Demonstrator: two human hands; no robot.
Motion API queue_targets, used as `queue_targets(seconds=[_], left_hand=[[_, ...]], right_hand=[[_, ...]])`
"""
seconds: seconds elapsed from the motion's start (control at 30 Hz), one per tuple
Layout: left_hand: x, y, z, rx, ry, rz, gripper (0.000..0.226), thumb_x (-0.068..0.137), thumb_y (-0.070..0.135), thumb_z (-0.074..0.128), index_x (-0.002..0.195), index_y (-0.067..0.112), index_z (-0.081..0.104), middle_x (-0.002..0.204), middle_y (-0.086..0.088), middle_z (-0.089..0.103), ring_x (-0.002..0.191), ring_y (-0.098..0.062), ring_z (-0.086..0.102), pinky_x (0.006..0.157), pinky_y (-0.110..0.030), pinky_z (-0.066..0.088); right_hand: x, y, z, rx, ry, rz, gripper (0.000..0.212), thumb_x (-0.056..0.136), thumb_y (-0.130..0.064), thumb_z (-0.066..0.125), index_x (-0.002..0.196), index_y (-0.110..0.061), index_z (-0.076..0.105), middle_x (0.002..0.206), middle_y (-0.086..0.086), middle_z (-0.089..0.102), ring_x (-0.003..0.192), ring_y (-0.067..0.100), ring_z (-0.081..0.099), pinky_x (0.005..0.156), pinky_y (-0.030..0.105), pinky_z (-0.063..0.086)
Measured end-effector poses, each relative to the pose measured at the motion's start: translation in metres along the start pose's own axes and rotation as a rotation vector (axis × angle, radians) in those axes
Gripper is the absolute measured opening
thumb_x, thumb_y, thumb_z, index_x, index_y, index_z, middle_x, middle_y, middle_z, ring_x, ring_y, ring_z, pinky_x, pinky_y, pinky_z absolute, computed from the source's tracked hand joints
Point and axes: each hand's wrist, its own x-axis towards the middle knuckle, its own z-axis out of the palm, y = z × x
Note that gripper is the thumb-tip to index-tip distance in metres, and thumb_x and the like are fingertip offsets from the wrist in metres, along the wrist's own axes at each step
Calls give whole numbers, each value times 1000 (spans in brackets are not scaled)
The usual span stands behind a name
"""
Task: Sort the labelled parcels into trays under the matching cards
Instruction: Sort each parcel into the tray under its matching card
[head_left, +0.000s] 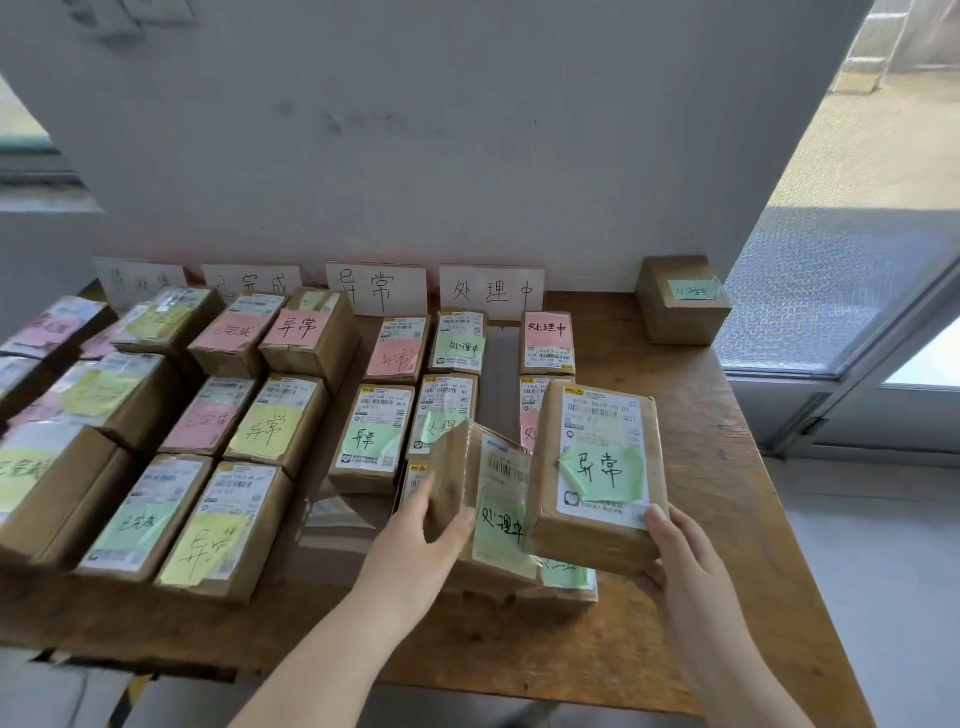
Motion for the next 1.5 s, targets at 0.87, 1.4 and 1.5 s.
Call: queue_targets(seconds=[0.87,1.4,1.5], left_hand=[[16,-26,-43,-289,77,-185,57,94,46,50,146,41,27,139,8,49,124,-15,48,103,-40,40],[-1,-15,-102,47,56,350,55,94,42,50,137,58,20,120,46,30,112,25,34,97,-9,37],[0,-28,-130,75,-15,414,67,91,44,55,139,61,12,126,49,24,108,35,19,97,-5,25]], right_hand=[[12,-8,29,5,-75,3,34,90,-32,55,121,-18,57,102,6,69,91,21,66,71,32,48],[-29,-36,118,-115,-131,-214,63,63,-58,73,118,-32,55,102,-3,72,93,18,70,79,39,55],[-45,-25,157,-85,-126,-196,41,72,-41,61,112,-32,56,93,-5,73,80,13,72,59,27,56]])
